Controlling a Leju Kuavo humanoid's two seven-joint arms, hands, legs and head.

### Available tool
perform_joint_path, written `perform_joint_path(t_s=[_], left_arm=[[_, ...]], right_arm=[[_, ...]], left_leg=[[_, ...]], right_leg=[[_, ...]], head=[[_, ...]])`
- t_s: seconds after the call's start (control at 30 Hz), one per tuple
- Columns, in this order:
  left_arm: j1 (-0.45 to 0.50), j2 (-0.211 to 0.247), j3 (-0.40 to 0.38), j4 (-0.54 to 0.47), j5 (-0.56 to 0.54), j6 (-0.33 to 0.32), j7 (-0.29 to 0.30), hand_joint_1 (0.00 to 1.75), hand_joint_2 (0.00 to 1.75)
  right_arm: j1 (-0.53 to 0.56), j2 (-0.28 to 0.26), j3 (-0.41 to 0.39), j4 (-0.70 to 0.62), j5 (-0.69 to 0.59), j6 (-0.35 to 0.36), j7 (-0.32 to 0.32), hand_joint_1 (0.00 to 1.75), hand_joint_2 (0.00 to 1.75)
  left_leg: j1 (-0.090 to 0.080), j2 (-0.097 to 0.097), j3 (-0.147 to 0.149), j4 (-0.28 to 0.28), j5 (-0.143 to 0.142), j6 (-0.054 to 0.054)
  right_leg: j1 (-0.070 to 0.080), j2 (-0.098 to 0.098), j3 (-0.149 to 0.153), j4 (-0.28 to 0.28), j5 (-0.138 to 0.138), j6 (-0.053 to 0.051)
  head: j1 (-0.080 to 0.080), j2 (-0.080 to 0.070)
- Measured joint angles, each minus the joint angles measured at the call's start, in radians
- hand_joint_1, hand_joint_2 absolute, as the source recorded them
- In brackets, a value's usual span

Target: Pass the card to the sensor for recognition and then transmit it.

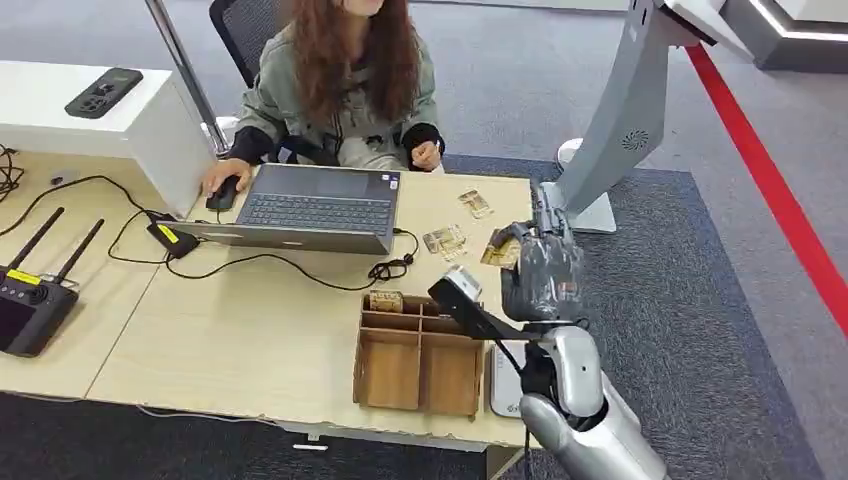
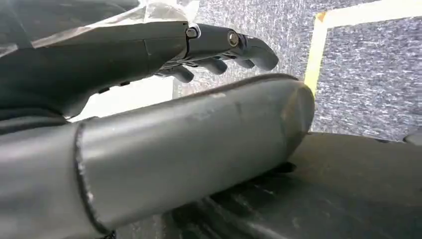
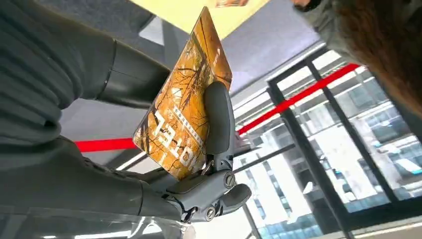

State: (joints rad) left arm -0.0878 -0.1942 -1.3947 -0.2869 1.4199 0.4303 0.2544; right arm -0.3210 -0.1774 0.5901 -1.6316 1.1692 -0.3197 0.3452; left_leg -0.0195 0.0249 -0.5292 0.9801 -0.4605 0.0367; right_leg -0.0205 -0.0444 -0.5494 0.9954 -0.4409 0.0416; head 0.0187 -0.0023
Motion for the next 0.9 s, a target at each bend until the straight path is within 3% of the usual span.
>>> perform_joint_path(t_s=[0.2, 0.43, 0.9], left_arm=[[0.002, 0.000, 0.000, 0.000, 0.042, 0.000, -0.023, 0.00, 0.00], [0.005, 0.000, 0.000, 0.000, 0.087, 0.000, -0.047, 0.00, 0.00], [0.006, 0.000, 0.000, 0.000, 0.109, 0.000, -0.064, 0.00, 0.00]], right_arm=[[0.106, -0.055, -0.071, 0.010, 0.004, -0.011, 0.000, 1.75, 1.75], [0.226, -0.099, -0.129, 0.067, -0.049, -0.081, -0.009, 1.75, 1.75], [0.301, -0.108, -0.121, 0.151, -0.083, -0.117, 0.000, 1.75, 1.75]], left_leg=[[0.000, 0.000, 0.000, 0.000, 0.000, 0.000], [0.000, -0.001, -0.001, 0.000, -0.001, 0.000], [0.001, 0.000, 0.000, 0.000, -0.001, 0.000]], right_leg=[[0.000, 0.000, 0.000, 0.000, 0.000, 0.000], [0.000, 0.000, 0.000, 0.000, 0.000, 0.000], [0.001, 0.001, 0.000, 0.000, 0.000, 0.000]], head=[[0.000, 0.000], [0.000, 0.000], [0.000, 0.000]])
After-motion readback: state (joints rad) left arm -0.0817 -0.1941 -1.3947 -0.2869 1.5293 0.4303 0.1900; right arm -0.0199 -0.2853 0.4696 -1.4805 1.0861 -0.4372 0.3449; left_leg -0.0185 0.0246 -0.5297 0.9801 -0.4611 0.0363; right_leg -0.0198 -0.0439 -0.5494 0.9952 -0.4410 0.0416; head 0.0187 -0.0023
